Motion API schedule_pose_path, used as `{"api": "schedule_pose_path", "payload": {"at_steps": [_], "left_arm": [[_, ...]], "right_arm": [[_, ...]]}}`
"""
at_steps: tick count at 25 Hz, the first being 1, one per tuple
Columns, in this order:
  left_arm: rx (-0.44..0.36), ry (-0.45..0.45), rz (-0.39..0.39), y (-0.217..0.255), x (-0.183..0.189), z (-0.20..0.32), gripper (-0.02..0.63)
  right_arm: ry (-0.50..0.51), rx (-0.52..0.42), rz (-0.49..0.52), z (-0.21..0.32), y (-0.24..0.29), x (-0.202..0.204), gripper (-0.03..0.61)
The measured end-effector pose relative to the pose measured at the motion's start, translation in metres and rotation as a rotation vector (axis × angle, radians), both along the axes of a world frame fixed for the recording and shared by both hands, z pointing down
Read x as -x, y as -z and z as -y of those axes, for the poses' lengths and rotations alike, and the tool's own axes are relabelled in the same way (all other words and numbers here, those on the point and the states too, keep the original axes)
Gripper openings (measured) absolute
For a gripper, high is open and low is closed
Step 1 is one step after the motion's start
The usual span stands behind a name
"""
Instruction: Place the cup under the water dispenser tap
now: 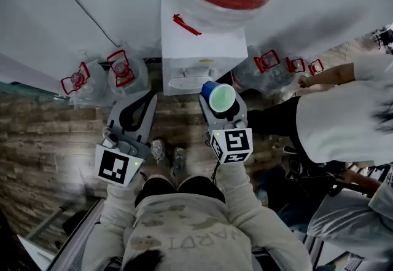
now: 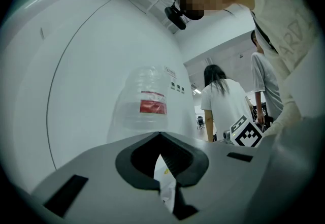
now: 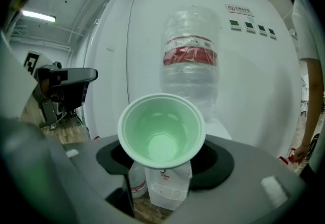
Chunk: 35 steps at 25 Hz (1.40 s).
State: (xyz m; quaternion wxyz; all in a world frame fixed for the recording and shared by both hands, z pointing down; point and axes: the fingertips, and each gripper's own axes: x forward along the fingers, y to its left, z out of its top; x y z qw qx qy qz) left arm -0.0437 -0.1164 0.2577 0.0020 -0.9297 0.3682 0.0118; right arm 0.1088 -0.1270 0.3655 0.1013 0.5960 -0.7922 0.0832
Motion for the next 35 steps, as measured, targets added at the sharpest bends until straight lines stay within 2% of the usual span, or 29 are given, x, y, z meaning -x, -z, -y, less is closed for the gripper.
{"api": "schedule_pose_path", "payload": {"at_steps": [16,30,35], "left_arm": [[0.081,-0.011,0.043,-0.071,-0.005,0.034,0.005],[0.111,-0.005,0.052,-0.122,-0.010,0.040,0.005],[0.134,0.005,0.054,-0.141,-0.011,0.039,0.005]], "right_arm": [[-0.020,0.165,-0.013,0.060,-0.132,-0.012,0.304],[0.044,0.253,-0.084,0.089,-0.232,-0.009,0.304],[0.039,0.271,-0.064,0.094,-0.256,-0.008,0.304]]}}
